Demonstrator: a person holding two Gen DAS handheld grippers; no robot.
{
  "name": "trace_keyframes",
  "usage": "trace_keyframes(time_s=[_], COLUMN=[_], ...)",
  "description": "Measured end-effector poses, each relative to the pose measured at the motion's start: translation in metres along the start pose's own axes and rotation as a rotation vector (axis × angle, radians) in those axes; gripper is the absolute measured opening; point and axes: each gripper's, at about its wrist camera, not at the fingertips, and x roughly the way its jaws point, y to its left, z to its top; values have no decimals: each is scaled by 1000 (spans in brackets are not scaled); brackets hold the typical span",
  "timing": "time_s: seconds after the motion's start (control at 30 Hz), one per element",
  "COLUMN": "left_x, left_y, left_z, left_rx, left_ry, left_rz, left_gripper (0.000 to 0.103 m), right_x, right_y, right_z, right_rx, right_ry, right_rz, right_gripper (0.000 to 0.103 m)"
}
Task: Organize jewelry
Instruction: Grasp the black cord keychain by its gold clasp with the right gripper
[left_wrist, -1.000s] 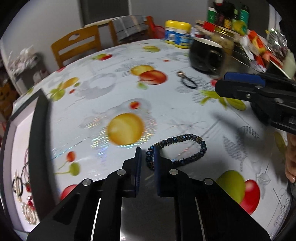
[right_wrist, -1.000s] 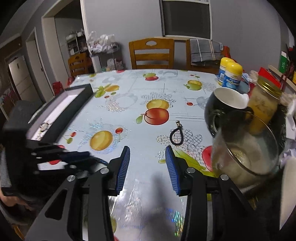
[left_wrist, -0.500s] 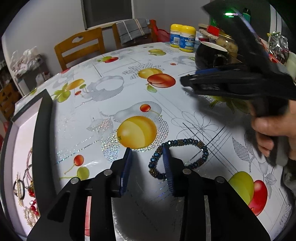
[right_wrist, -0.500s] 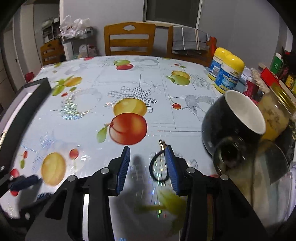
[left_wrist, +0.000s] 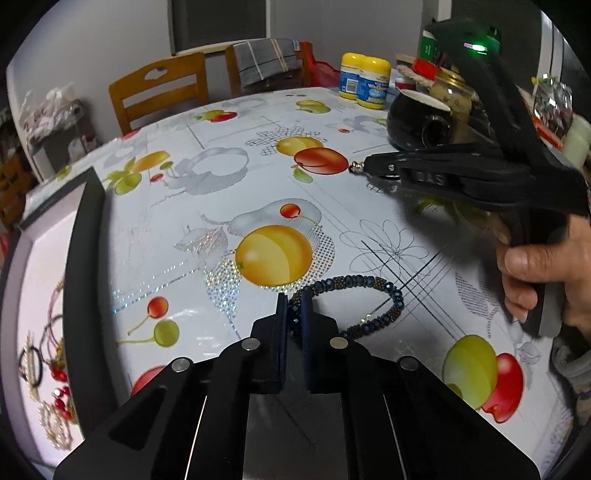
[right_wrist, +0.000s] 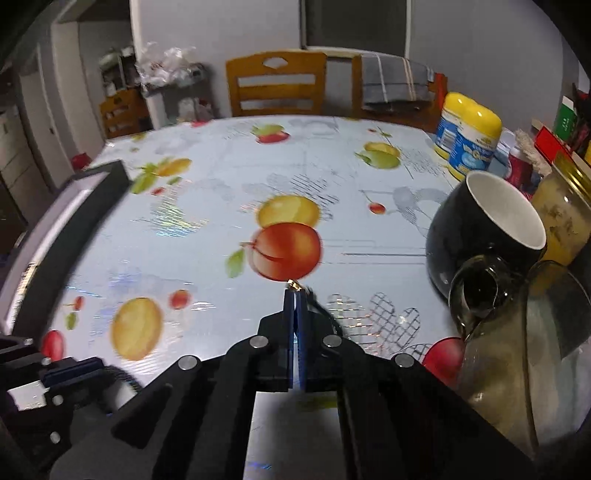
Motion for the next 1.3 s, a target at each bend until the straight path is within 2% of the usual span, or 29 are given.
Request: trace_keyframes(time_s=[0.3,0.57,0.6,0.7,0.73,0.97,1.03,1.13,1.27,1.3], left_x=[-32,-34,-32,-27,-25,-12,-8,-2,-3,-4], left_y=[5,6,6,8,9,13,13,12,11,11], left_z=[8,4,3,-3,-4,-7,-7,-8,-8,-8], left_rx=[-21,-14,-14,-18,-19,-28,-25,-15,-17,-17], left_ry=[-64,-52,-46,-28,-23,9,11,12,8,8], left_rz=[-12,-3,0,-1,1,4,12,16,23,28], left_gripper=[7,7,7,7,7,8,17,24,24,20], right_x=[-38,-16,-10,4,7,22,22,22,16,12], right_y=[9,3,2,1,2,2,2,5,10,11], right_z=[5,4,4,4,4,2,2,0,-3,-4], right_rx=[-14,-27,-28,-32,-36,-28,-34,-44,-59,-57], right_ry=[-75,-3,11,33,36,65,71,72,56,42], right_rz=[55,-2,-4,-17,-21,-24,-18,2,21,30], right_gripper=[0,2,5,29,29,27,13,12,11,11])
